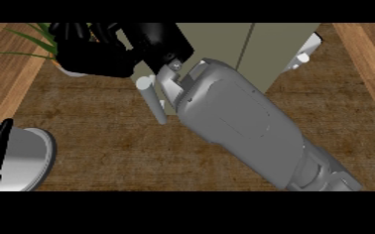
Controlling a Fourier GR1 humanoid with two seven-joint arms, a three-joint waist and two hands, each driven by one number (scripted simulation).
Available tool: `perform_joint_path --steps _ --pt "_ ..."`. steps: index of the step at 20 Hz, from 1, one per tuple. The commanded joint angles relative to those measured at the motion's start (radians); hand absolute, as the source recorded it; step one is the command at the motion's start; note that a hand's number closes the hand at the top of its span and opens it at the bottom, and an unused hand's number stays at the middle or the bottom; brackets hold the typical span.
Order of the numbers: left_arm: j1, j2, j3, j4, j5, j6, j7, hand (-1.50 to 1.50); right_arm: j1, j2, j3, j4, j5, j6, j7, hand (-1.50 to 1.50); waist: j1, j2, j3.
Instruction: Pick up the wine, place it into the cabinet and close the cabinet
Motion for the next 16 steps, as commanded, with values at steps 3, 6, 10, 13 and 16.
perform_joint_path --steps 3,6,10,13,16 --pt "-0.026 -0.049 -0.032 0.026 -0.04 -0.003 0.019 -1.5 -0.032 -0.012 -0.087 0.164 0.008 0.072 -0.099 1.5 -0.009 0.008 0.0" --pt "-0.091 -0.028 -0.002 0.002 -0.033 0.052 0.071 -1.5 0.021 -0.042 -0.089 0.22 0.004 0.125 -0.176 1.5 -0.012 0.013 0.001" --pt "-0.038 -0.02 0.012 -0.018 -0.03 0.018 0.061 -1.5 -0.008 -0.114 -0.124 0.282 0.029 0.156 -0.21 1.5 0.011 0.015 0.0" --pt "-0.057 -0.028 0.016 0.017 -0.03 -0.016 0.047 -1.5 -0.023 -0.099 -0.106 0.31 0.068 0.139 -0.235 1.5 0.009 0.016 -0.001" --pt "-0.077 -0.046 -0.018 0.036 -0.048 -0.002 0.057 -1.5 -0.022 -0.117 -0.123 0.308 0.053 0.169 -0.242 1.5 -0.001 0.018 -0.001"
